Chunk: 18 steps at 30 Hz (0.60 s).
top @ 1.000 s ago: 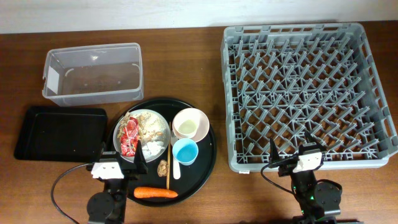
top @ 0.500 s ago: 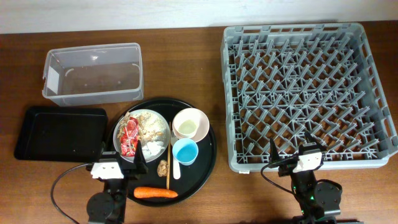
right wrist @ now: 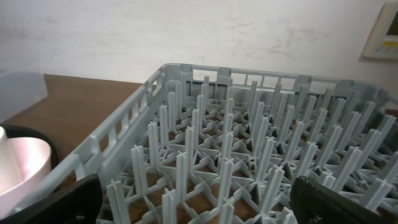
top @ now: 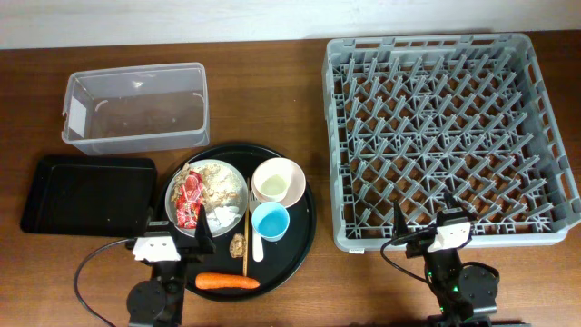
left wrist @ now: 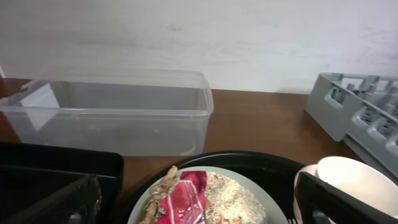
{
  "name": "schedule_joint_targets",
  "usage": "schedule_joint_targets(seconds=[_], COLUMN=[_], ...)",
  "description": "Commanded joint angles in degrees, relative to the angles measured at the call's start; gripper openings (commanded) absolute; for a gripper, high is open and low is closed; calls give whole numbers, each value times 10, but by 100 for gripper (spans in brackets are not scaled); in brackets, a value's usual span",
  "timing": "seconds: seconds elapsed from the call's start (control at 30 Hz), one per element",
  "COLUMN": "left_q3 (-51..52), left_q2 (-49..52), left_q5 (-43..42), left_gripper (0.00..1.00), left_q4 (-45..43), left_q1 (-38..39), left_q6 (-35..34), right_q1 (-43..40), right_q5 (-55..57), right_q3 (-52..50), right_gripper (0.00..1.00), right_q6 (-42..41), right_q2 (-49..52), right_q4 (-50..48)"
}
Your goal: Sort waste into correct bins and load items into the dishwasher rack
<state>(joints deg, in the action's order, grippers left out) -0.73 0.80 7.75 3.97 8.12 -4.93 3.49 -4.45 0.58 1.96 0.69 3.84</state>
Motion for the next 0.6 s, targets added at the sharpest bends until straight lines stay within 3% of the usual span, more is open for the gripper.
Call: schedule_joint_targets(seconds=[0.0, 0.3, 0.57], left_q3=[-3, -167, -363], left_q2=[-1, 84, 335], left_q5=[-26, -26, -27], left_gripper=[99, 99, 99], left_q4=[13, 190, 310], left_q1=[0, 0, 0], left_q6=[7, 7, 7], right_q1=[2, 2, 2], right_q5=[-33, -61, -76], right_q3=[-1, 122, 345], right_gripper=[99, 99, 99], right_q6=[-46, -54, -54], right_q2=[0, 70, 275], right_q4=[3, 123, 300])
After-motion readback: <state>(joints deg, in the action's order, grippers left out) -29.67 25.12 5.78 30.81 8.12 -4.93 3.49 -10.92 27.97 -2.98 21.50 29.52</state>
